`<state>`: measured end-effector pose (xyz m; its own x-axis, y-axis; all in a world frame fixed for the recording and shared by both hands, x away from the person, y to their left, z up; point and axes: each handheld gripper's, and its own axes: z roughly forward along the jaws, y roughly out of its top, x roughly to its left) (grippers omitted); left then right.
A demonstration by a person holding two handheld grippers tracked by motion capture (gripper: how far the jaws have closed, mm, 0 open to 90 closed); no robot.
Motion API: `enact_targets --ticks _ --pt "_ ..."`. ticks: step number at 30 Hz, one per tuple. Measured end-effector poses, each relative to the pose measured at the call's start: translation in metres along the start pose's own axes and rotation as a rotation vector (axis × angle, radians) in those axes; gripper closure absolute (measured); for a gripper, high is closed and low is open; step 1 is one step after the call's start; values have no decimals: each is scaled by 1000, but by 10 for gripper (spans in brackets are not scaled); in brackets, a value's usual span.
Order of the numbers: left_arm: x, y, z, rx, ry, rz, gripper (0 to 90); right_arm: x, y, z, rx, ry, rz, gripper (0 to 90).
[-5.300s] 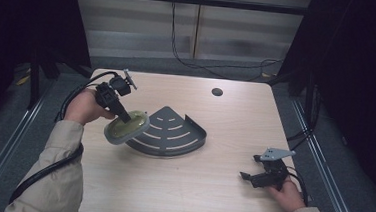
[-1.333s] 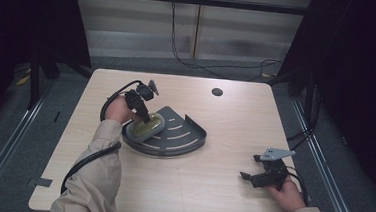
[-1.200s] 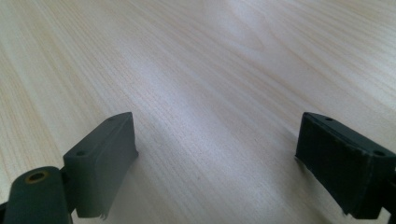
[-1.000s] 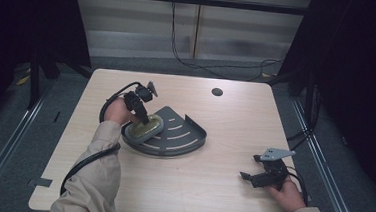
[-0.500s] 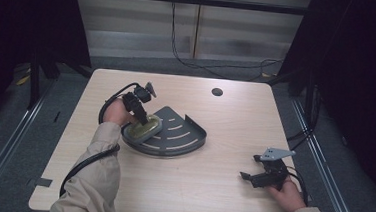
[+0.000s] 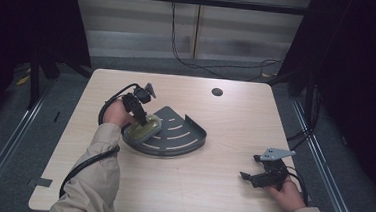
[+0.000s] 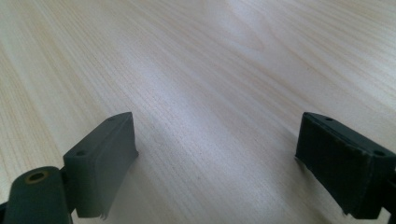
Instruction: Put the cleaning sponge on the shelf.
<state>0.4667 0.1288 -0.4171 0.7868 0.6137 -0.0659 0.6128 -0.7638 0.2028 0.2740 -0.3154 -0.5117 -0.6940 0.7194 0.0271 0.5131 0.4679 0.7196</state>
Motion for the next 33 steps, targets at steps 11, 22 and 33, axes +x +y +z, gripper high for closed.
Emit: enact_targets --ticks 11,22,33 --pt "-2 0 -2 1 2 -6 681 0 0 0 0 0 0 117" --pt "-4 -1 -7 -8 25 -26 522 0 0 0 0 0 -1 117" --pt "-8 -5 -23 -40 45 -49 341 0 0 0 0 0 -2 117"
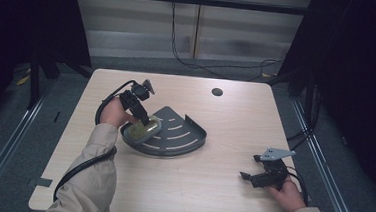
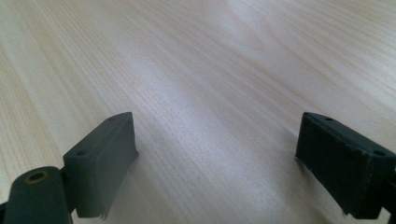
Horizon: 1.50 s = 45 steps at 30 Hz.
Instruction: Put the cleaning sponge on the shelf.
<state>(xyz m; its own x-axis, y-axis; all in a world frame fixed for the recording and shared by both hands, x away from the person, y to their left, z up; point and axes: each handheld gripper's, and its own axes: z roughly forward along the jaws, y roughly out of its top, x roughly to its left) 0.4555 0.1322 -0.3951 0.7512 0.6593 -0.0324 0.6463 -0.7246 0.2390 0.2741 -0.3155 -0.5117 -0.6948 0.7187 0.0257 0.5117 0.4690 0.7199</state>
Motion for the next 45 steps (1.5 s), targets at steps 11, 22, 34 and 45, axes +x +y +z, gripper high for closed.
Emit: enact_targets --ticks 11,22,34,45 --pt "4 -16 -16 -18 6 -23 285 0 0 0 0 1 3 116" --pt "9 -43 -27 -36 -6 -78 206 0 0 0 0 0 0 116" --pt "13 -75 -32 -57 -10 -103 196 0 0 0 0 0 0 116" --pt "12 -100 -27 -76 -21 -118 194 0 0 0 1 2 2 116"
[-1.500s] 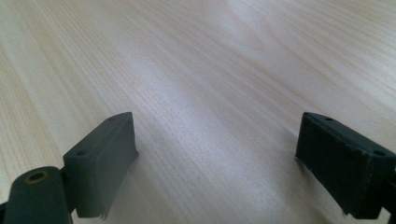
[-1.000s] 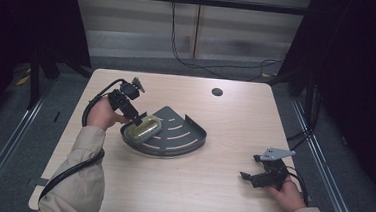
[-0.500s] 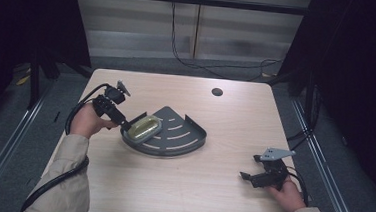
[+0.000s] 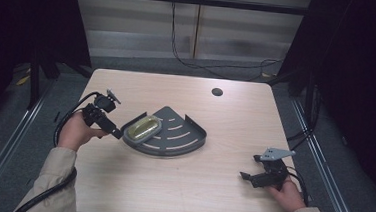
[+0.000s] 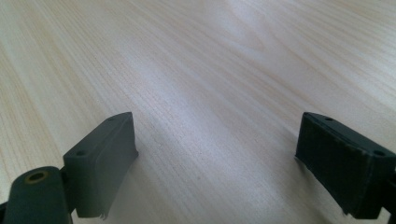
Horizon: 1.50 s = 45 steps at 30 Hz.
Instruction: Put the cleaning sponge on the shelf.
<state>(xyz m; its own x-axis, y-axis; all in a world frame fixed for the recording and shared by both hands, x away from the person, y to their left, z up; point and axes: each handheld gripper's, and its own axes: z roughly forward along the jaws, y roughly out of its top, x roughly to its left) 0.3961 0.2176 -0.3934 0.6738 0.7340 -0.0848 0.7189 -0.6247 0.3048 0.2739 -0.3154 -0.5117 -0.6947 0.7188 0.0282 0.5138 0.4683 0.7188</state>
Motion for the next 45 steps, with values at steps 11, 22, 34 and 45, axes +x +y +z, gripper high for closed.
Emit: enact_targets --ticks 11,22,34,45 --pt "-3 -21 4 -36 -12 -3 187 0 0 0 1 -1 0 117" --pt "-11 -40 13 -52 -23 5 190 0 0 0 1 0 -1 116" --pt "-16 -58 22 -77 -48 -15 189 0 0 0 0 0 -1 117" --pt "-16 -75 33 -93 -60 -35 188 0 0 0 1 -1 0 117"
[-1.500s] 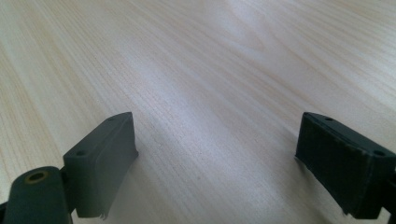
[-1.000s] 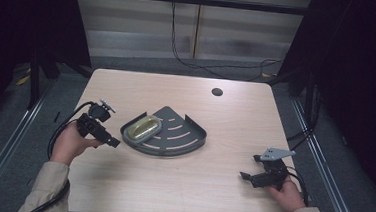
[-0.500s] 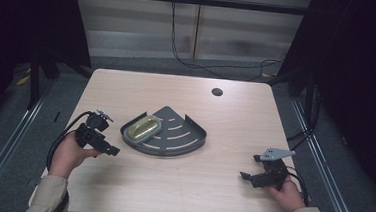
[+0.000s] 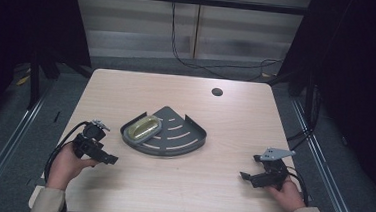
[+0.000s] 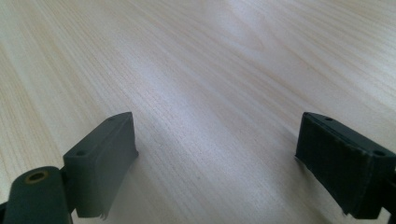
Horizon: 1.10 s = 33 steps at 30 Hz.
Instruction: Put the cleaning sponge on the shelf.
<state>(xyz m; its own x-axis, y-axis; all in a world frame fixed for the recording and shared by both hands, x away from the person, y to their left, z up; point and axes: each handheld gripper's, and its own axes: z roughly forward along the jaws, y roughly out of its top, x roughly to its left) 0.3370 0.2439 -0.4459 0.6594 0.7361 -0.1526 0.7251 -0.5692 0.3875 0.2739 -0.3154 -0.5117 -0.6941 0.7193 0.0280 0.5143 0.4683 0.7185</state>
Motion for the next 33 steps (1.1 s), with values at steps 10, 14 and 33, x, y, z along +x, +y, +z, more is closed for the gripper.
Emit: enact_targets --ticks 10,14,33 --pt "0 -12 9 11 4 -10 187 0 0 0 0 0 -2 116" --pt "0 -15 10 21 9 -3 186 0 0 0 0 0 0 117" --pt "-1 -23 24 42 59 31 177 0 0 0 0 0 0 117"
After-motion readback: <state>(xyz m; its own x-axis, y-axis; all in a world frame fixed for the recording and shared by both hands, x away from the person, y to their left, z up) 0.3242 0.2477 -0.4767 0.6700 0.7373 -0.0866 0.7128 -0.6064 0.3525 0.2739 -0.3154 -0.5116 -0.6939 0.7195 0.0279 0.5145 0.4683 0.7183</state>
